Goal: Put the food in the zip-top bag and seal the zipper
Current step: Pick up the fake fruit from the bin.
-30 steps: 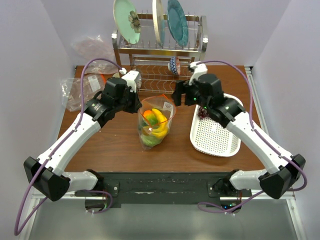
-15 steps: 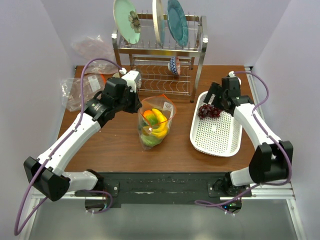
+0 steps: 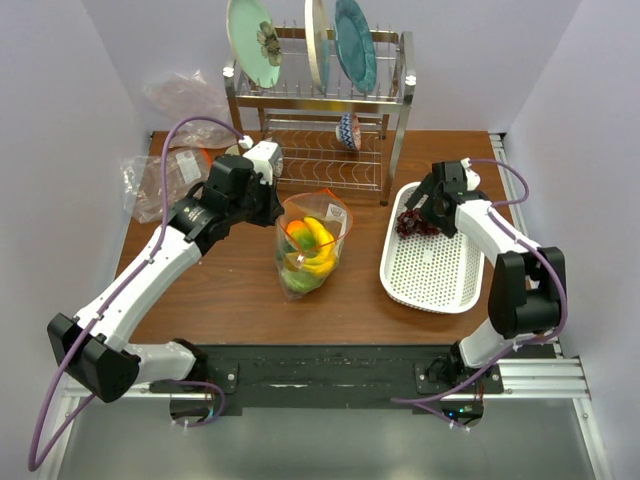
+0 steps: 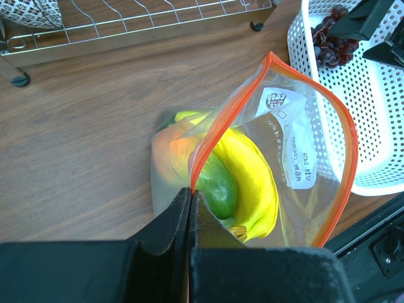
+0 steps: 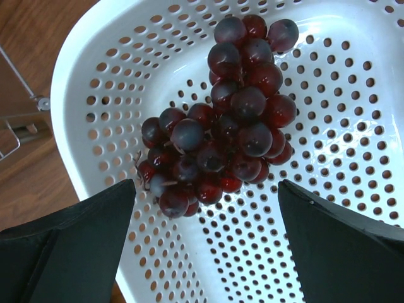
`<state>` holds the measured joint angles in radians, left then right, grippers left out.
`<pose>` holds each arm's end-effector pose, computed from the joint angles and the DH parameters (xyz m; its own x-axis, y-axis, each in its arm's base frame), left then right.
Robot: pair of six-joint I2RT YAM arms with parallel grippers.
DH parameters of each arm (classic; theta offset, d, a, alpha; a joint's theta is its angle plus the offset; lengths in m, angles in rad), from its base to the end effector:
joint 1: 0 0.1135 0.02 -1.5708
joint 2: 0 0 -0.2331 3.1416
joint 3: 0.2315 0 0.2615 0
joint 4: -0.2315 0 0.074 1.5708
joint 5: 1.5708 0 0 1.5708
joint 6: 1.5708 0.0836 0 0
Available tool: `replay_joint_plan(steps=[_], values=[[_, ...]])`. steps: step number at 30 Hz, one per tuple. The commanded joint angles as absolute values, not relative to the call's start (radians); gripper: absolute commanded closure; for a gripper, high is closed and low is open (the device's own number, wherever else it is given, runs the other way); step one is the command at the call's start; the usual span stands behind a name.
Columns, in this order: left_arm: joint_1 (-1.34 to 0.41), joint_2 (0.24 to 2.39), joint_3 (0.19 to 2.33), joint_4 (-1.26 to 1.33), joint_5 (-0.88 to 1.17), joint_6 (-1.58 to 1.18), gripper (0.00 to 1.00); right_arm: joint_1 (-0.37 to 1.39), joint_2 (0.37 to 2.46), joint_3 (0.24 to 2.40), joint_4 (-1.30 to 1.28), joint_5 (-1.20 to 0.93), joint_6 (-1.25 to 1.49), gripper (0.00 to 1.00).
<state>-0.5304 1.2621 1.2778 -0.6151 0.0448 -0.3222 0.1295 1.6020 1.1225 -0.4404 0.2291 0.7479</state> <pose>0.2852 -0.1716 0.3107 -0.6317 0.0038 -0.7752 0.3555 0.8900 -0.2854 0.3743 0.0296 0.1587 -0.5711 0.5936 -0.5671 0.5444 0.7909 0.2796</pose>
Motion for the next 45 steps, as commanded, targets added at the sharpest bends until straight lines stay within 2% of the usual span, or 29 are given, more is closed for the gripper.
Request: replay_joint_plan(steps=[1, 17, 20, 23, 24, 26, 27, 30, 34, 45], values=[[-0.526, 1.235, 1.287, -0.577, 0.046, -0.327, 1.0, 0.114, 1.618, 1.111, -0.367, 0.293, 0.814, 0.01], [-0.526, 1.239, 1.285, -0.578, 0.041, -0.33, 1.0, 0.083, 1.807, 1.126, -0.281, 0.302, 0.864, 0.01], [-0.526, 1.241, 1.285, -0.58, 0.043, -0.33, 1.0, 0.083, 1.821, 1.129, -0.27, 0.317, 0.859, 0.1], [-0.526, 1.236, 1.287, -0.583, 0.04, -0.33, 1.0, 0.083, 1.795, 1.108, -0.252, 0.334, 0.847, 0.28], [-0.526, 1.236, 1.287, -0.584, 0.037, -0.33, 1.0, 0.083, 1.77, 1.098, -0.235, 0.336, 0.838, 0.41], [-0.526, 1.233, 1.287, -0.586, 0.032, -0.33, 1.0, 0.083, 1.741, 1.085, -0.224, 0.339, 0.821, 0.53], [-0.526, 1.235, 1.287, -0.584, 0.032, -0.33, 1.0, 0.083, 1.72, 1.083, -0.218, 0.334, 0.807, 0.66], [-0.525, 1.235, 1.285, -0.583, 0.035, -0.333, 1.0, 0.083, 1.683, 1.089, -0.229, 0.315, 0.759, 0.83], [-0.525, 1.236, 1.284, -0.58, 0.038, -0.336, 1.0, 0.083, 1.619, 1.068, -0.221, 0.266, 0.727, 0.88], [-0.526, 1.235, 1.287, -0.583, 0.035, -0.336, 1.0, 0.083, 1.316, 0.988, -0.166, 0.016, 0.562, 0.88]])
